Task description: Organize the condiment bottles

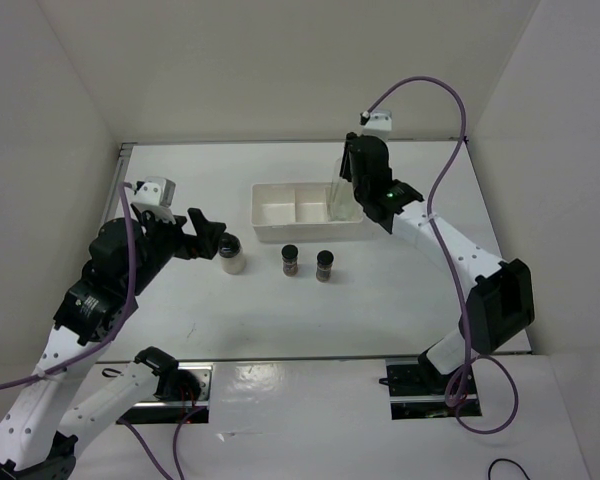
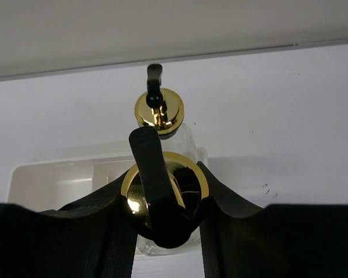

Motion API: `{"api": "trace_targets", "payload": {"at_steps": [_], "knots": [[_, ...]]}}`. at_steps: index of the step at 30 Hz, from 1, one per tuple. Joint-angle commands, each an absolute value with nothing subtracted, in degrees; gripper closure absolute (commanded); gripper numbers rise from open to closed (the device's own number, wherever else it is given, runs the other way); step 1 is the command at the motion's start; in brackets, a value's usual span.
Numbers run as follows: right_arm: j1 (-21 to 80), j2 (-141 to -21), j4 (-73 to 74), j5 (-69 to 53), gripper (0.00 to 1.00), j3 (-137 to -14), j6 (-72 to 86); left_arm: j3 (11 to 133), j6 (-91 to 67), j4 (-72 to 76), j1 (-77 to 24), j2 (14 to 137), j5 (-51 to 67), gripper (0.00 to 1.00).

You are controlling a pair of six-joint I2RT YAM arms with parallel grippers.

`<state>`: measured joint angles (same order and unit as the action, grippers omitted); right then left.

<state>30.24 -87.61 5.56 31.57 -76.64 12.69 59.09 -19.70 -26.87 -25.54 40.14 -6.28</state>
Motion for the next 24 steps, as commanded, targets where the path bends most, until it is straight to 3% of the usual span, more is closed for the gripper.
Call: {"api": "trace_targets", "payload": {"at_steps": [1,21,24], "knots": [[30.50,-87.10,-2.46,33.84,0.79,-75.94,16.52,59.06,-19.34,-25.14,-25.22,40.08,-6.94,0.00],[31.03,-87.63,-5.89,35.42,0.72,-68.91,16.53,58.54,-18.81,-25.66,-25.22,39.55,-7.47,0.00],[31.03,-88.24,-5.89,34.89,0.65,-68.91,16.52,58.54,-18.81,-25.66,-25.22,40.07,-6.94,0.00]]}}
